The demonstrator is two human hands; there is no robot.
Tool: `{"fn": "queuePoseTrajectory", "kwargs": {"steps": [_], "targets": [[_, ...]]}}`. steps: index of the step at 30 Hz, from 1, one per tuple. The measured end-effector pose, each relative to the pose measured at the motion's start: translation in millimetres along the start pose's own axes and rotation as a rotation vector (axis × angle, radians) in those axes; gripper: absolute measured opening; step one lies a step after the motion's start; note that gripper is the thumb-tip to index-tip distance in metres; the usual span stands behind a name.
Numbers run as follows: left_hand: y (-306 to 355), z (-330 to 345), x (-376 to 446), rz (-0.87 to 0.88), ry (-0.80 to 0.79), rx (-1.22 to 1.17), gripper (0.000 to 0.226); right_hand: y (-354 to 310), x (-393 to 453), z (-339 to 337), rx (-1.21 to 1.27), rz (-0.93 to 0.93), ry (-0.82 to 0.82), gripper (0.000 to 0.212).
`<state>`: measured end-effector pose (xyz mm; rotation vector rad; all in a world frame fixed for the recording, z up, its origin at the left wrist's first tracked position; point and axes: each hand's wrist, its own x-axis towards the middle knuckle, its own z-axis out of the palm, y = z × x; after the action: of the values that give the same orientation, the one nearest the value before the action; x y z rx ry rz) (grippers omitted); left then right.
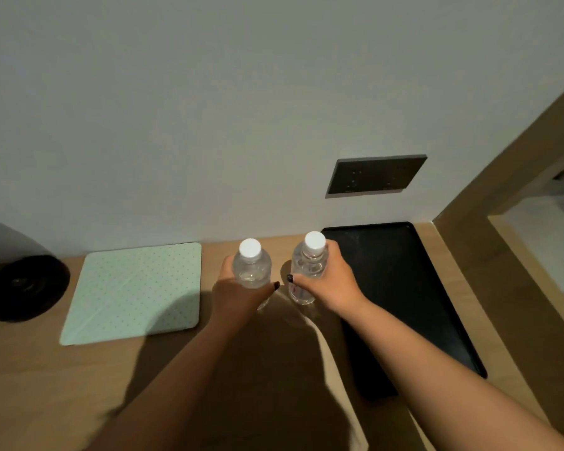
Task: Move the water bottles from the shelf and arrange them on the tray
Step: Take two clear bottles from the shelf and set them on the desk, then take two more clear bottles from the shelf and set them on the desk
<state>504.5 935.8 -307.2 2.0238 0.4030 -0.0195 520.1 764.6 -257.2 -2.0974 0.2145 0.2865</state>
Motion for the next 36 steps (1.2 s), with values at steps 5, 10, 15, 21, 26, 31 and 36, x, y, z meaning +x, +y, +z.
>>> {"fn": "queuePoseTrajectory", "kwargs": {"steps": [5,10,15,21,26,31,36], "targets": [[33.8,-22.9,-6.5,0.056,-0.019,-0.024,0.087,-11.3,-13.4,-15.2,-0.05,-0.043,-0.007,0.089],[95.0,-43.3,-22.3,0.298,0.003,0.141,0.083,-18.6,-46.5,-45.3,-0.217,-0.132,0.03,0.083],[144.0,-24.5,-72.9,0.523,-0.053,0.185,0.07,-14.4,-93.9,-88.7,-0.432,-0.223,0.167,0.084],[180.3,36.3,-161.8,0.729,-0.217,0.19,0.063,23.8,-174.4,-156.3,-0.599,-0.222,0.256,0.084],[200.0,106.6,-254.7,0.866,-0.366,0.276,0.067,94.4,-270.3,-223.5,-0.693,-0.087,0.283,0.087],[225.6,185.4,-349.7,1.003,-0.543,0.319,0.076,169.0,-374.5,-303.1,-0.689,0.052,0.411,0.088],[239.6,258.4,-421.8,1.113,-0.668,0.401,0.076,227.2,-464.2,-365.5,-0.703,0.219,0.545,0.089]]}}
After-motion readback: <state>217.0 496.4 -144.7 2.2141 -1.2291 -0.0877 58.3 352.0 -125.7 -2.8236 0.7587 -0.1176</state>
